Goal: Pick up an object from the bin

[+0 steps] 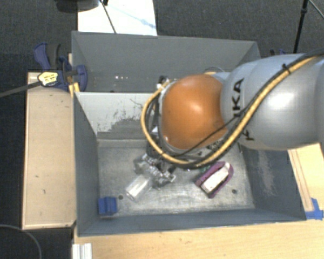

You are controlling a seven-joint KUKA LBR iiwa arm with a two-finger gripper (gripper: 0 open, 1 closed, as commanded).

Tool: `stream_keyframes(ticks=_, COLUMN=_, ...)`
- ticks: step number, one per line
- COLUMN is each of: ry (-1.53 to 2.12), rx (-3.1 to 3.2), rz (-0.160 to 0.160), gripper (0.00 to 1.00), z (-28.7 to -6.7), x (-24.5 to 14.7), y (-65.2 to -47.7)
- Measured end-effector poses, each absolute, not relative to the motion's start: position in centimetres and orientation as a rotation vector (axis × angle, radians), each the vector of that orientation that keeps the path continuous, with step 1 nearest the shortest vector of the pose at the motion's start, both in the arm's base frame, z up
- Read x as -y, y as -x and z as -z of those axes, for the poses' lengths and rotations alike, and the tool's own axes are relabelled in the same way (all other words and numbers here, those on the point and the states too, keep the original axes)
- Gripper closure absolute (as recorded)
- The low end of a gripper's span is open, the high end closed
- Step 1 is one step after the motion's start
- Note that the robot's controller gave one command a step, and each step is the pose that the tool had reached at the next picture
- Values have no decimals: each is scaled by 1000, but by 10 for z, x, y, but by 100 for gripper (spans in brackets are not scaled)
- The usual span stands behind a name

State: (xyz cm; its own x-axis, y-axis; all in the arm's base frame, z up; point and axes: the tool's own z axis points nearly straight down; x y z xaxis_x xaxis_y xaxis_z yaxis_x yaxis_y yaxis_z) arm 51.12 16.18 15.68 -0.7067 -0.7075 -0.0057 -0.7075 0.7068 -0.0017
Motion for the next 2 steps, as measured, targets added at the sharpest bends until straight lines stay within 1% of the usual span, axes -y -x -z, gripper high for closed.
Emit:
stream_keyframes(ticks=1, ry=1185, rx=-2902, rz=-1, gripper=100, z=-178, x=-162, y=-512)
stream_keyframes(ticks=2, ry=1172, rx=-2907, rz=-2, gripper=100, z=-186, x=-163, y=-513)
